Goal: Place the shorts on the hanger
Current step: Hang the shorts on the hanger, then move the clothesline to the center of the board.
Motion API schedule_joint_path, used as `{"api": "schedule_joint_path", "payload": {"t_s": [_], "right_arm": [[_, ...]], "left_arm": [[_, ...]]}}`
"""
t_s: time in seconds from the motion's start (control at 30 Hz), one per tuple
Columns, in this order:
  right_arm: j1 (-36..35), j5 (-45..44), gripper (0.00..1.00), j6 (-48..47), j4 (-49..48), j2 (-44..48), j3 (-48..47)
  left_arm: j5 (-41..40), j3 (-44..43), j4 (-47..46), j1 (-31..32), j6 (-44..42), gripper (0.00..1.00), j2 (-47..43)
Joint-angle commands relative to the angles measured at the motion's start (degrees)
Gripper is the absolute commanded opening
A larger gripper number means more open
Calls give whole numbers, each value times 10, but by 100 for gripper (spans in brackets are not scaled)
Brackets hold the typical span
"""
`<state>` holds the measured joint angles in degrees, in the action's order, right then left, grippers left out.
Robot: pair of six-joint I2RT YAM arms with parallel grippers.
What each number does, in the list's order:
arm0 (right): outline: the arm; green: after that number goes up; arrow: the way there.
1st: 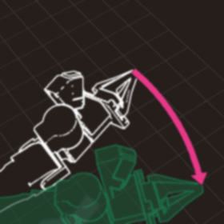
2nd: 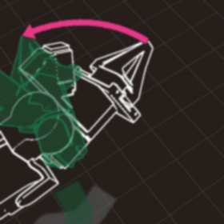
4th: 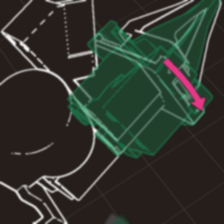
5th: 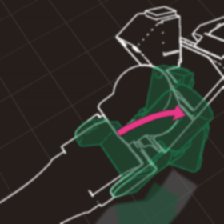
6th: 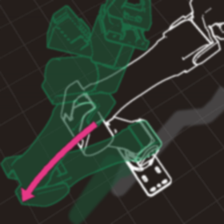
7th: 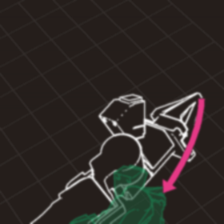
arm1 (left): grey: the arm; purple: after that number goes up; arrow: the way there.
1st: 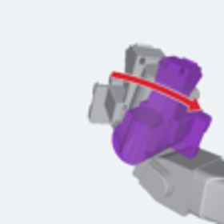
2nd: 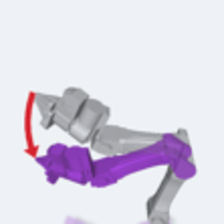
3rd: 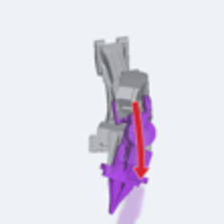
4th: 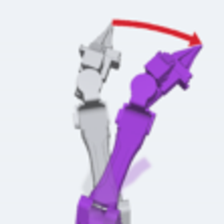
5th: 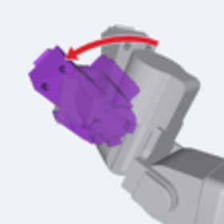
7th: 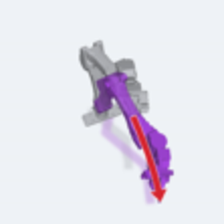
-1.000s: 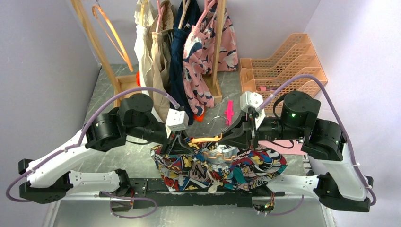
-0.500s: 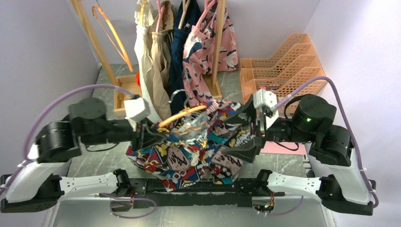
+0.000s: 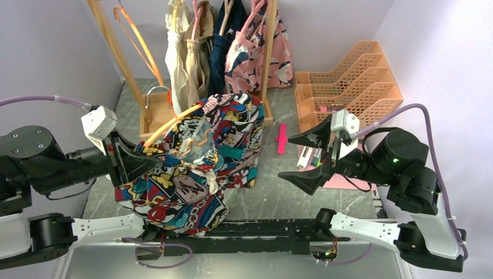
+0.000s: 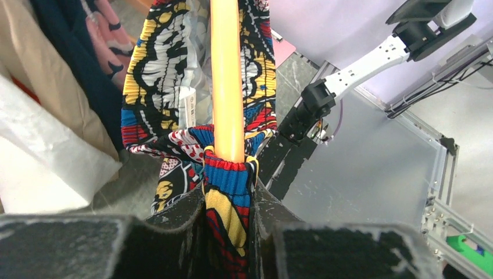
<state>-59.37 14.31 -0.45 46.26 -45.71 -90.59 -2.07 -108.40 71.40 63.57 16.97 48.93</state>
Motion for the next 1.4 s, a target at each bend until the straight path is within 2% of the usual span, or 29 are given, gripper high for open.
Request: {"api": "schedule_joint_path", "payload": {"t_s": [0.0,0.07,0.23,0.57,0.73,0.87,1.0,1.1,1.2,1.37], "right_arm": [[-3,-67,96,11,-57,24,56],[-3,-86,96,17,-87,38,81],[-2,-153,96,31,-134,51,117],[-3,-210,96,55,-156,23,151],[-2,-310,96,98,-162,-21,152],[-3,-402,95,121,-170,-71,150],[4,-493,93,136,-241,-100,179],[57,-503,91,150,-307,-126,199],[165,-428,87,198,-347,-165,218],[286,-341,83,235,-430,-257,229]], "left_arm": [[-42,-68,74,-3,66,7,28],[-43,-68,87,-3,80,7,33],[-43,2,87,-5,106,7,29],[-83,116,88,-5,127,7,35],[-119,155,85,-5,134,7,48],[-117,191,54,-5,119,7,46],[-106,214,22,-5,98,7,27],[-99,226,9,-5,85,7,11],[-95,237,6,-5,77,7,-1],[-96,258,8,-5,60,7,-7]]}}
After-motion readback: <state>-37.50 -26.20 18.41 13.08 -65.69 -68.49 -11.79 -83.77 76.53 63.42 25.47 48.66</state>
